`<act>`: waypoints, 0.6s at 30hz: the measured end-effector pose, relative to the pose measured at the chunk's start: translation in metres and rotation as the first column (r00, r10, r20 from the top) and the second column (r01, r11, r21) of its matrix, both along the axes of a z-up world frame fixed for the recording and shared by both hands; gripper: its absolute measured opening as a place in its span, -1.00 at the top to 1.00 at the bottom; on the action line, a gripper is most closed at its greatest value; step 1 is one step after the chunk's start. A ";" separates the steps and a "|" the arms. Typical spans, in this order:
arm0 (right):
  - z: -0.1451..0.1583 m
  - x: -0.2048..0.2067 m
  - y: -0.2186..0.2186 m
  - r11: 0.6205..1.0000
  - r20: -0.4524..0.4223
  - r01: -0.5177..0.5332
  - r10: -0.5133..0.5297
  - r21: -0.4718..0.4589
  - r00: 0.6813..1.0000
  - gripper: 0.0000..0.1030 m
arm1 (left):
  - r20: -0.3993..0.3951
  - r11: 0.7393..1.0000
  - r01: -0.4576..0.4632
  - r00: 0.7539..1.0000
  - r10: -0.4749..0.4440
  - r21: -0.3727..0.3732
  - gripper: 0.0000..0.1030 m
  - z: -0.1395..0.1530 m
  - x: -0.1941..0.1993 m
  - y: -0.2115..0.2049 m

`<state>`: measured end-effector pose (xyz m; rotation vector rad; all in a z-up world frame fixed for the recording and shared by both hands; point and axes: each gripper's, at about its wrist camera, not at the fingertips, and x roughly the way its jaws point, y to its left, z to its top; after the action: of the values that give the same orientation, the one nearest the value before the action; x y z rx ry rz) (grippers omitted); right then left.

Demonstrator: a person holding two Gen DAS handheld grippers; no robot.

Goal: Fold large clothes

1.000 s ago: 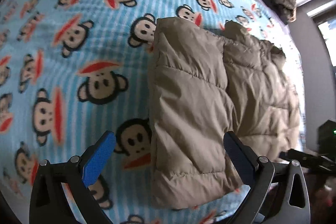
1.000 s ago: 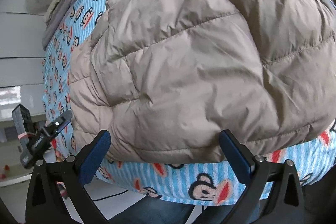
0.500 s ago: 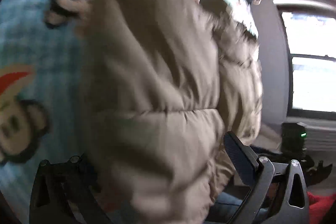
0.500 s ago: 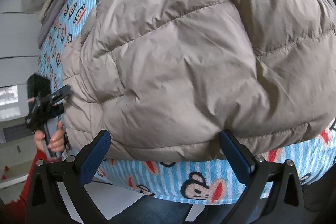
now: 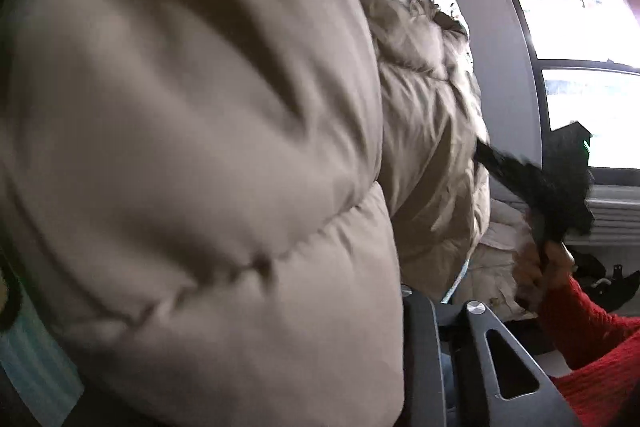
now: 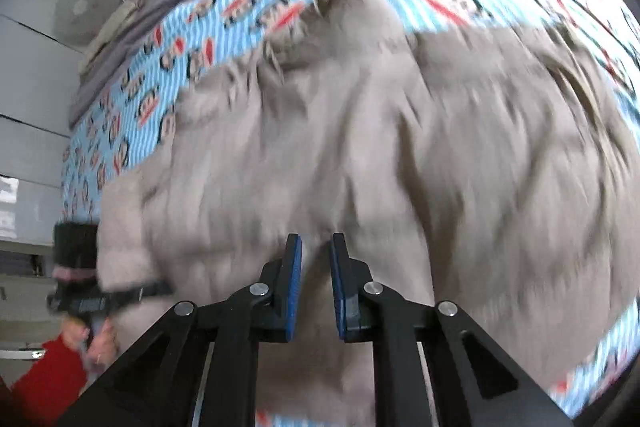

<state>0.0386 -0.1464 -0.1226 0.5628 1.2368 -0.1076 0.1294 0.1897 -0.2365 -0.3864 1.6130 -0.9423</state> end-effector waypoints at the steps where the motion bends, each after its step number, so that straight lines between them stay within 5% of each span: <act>1: -0.002 0.007 0.000 1.000 0.012 0.004 -0.004 -0.011 1.000 0.70 | 0.010 1.000 -0.003 1.000 0.003 -0.003 0.37 0.008 -0.002 -0.002; 5: -0.021 0.043 -0.005 1.000 0.050 0.002 0.000 -0.024 0.999 0.70 | 0.055 0.999 -0.003 0.998 0.005 -0.045 0.37 0.047 -0.010 -0.014; 11: -0.065 0.065 -0.013 0.999 -0.031 0.021 -0.020 0.037 0.999 0.79 | 0.131 0.995 0.054 0.991 -0.043 -0.088 0.37 0.100 -0.018 -0.057; 18: -0.018 -0.002 -0.024 0.990 0.000 0.047 -0.048 0.132 0.999 0.79 | 0.147 0.995 0.075 0.987 -0.065 -0.066 0.37 0.119 -0.023 -0.078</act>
<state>0.0369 -0.1700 -0.1408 0.7075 1.2342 -0.0649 0.1061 0.1119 -0.1170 -0.3052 1.4714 -1.0596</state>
